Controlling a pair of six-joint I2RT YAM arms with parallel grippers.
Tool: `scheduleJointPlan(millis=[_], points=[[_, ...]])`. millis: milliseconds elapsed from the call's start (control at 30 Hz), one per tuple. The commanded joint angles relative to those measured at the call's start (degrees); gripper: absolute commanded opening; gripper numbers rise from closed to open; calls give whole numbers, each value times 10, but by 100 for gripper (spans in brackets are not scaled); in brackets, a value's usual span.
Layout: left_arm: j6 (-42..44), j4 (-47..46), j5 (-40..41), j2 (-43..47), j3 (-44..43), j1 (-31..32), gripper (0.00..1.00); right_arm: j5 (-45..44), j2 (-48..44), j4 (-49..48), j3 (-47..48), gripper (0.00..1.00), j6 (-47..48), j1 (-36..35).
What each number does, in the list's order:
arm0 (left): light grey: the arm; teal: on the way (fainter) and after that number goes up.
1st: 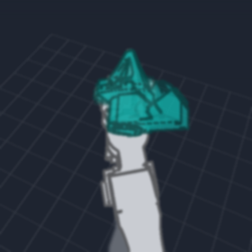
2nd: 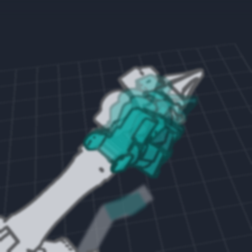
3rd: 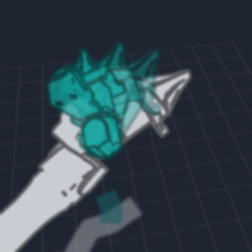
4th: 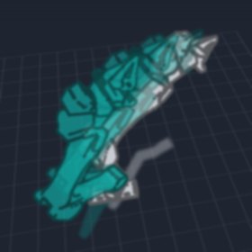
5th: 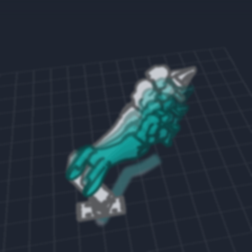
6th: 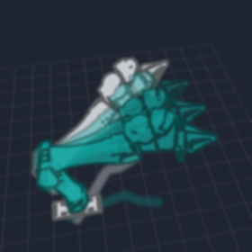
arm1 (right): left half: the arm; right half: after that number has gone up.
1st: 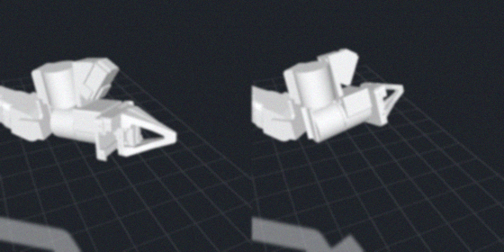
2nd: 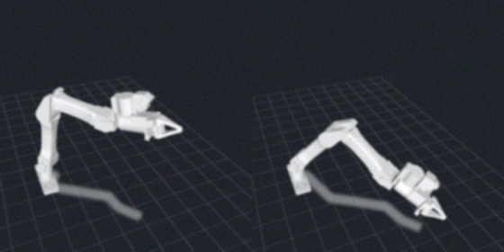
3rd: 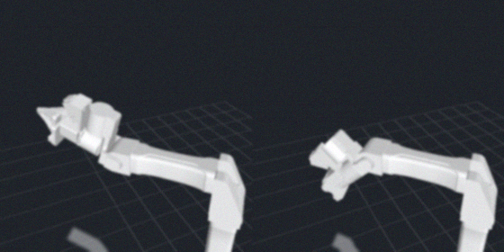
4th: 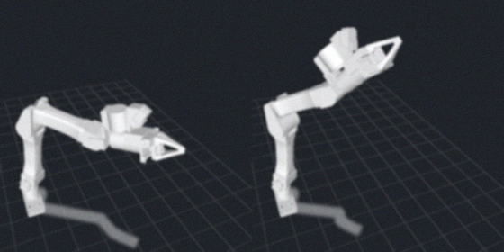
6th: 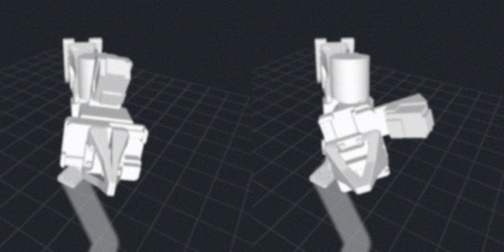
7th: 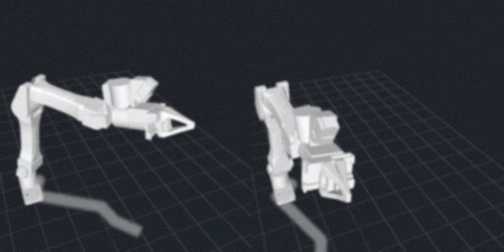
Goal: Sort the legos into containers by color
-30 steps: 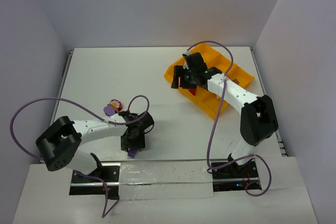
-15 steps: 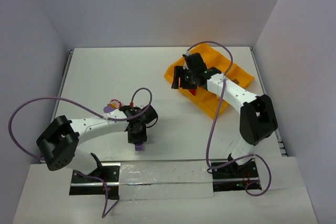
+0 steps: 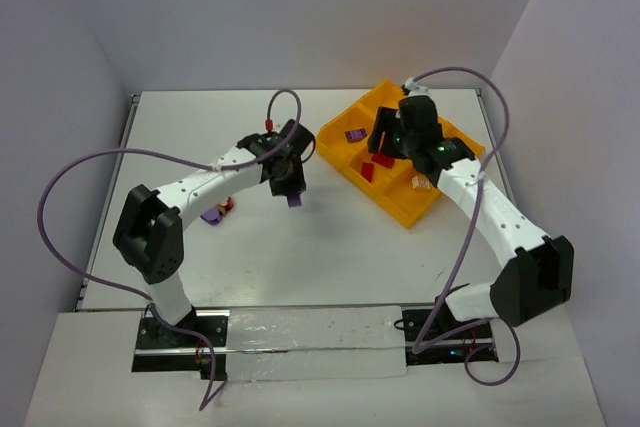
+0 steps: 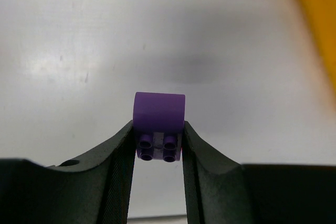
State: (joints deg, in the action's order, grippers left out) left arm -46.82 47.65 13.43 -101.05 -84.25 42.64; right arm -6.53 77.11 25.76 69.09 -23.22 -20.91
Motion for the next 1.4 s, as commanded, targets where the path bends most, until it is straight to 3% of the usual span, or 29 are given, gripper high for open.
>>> scheduleJointPlan(millis=[0,300,533,733,800,833,967,1000,1067,1267,1367], points=[[71,-43,-51,-58,-171,-20,0,-69,-53,-10,-30,70,-20,7],[102,-75,-126,-249,-440,-44,0,-92,-109,6,-61,70,-37,8],[115,-199,-137,-296,-443,-56,0,-93,-162,-4,-89,70,-42,8],[111,-229,-167,-365,-508,-64,1,-92,-159,12,-78,70,-35,8],[104,-236,-179,-381,-520,-65,10,-90,-158,14,-78,70,-37,8],[102,-241,-184,-386,-518,-65,21,-88,-158,14,-79,70,-37,8],[96,-246,-186,-393,-513,-67,81,-82,-158,18,-79,70,-39,8],[100,-245,-187,-392,-513,-66,91,-80,-157,18,-80,70,-40,8],[108,-240,-184,-385,-513,-66,99,-76,-158,18,-82,70,-41,8],[137,-216,-154,-306,-463,-66,98,-61,-156,12,-88,70,-47,8],[165,-196,-106,-215,-367,-67,94,-48,-149,5,-92,70,-48,8]])
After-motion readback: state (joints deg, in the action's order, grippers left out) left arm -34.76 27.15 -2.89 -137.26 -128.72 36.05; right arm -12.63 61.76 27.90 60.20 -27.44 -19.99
